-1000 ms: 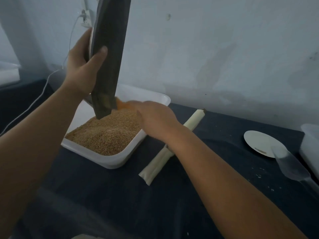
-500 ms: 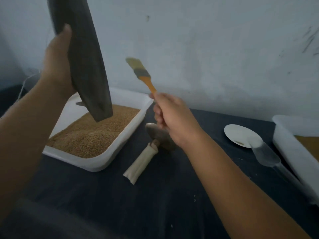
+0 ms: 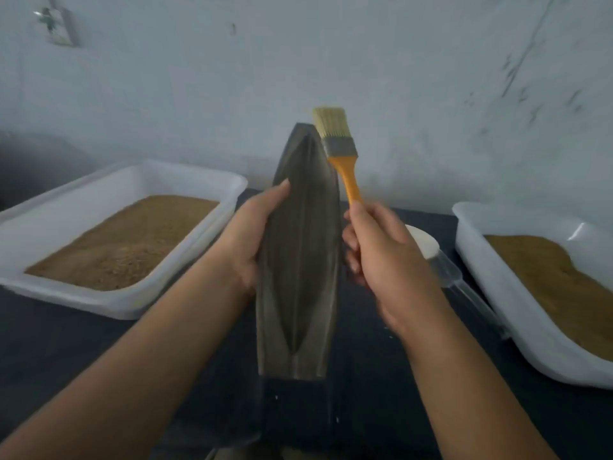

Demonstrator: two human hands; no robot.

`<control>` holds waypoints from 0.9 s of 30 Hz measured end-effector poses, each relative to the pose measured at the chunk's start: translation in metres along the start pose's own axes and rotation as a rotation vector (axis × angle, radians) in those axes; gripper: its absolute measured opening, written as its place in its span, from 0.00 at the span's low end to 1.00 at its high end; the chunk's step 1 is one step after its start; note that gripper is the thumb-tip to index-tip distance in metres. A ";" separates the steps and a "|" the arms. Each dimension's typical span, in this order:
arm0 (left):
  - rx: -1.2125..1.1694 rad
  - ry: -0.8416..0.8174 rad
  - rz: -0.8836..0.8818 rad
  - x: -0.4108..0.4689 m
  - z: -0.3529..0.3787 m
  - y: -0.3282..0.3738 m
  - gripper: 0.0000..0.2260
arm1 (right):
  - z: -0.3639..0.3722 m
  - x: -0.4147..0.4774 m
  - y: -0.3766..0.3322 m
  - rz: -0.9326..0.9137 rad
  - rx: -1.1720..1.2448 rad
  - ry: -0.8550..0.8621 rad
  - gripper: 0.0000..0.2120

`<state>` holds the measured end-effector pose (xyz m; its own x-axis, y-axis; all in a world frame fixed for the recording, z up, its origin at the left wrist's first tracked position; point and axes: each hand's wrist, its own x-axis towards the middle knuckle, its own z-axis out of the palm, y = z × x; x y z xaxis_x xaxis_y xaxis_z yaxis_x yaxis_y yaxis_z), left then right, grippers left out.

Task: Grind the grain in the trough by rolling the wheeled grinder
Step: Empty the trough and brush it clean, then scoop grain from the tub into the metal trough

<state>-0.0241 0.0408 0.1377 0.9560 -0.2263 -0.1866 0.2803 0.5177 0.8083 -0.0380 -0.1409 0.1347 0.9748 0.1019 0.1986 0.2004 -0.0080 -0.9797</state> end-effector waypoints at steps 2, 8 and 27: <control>-0.036 0.003 -0.066 0.013 0.013 -0.032 0.24 | -0.020 -0.012 0.015 0.048 -0.047 0.053 0.12; 0.037 0.078 -0.215 0.053 0.024 -0.096 0.24 | -0.065 -0.024 0.073 0.275 -0.197 0.132 0.11; 1.209 0.397 0.055 0.120 -0.019 -0.106 0.20 | -0.065 0.007 0.126 0.307 -0.314 0.096 0.08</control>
<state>0.0622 -0.0254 0.0194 0.9826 0.1408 -0.1211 0.1824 -0.6072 0.7733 0.0006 -0.2054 0.0148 0.9955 -0.0447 -0.0834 -0.0935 -0.3268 -0.9404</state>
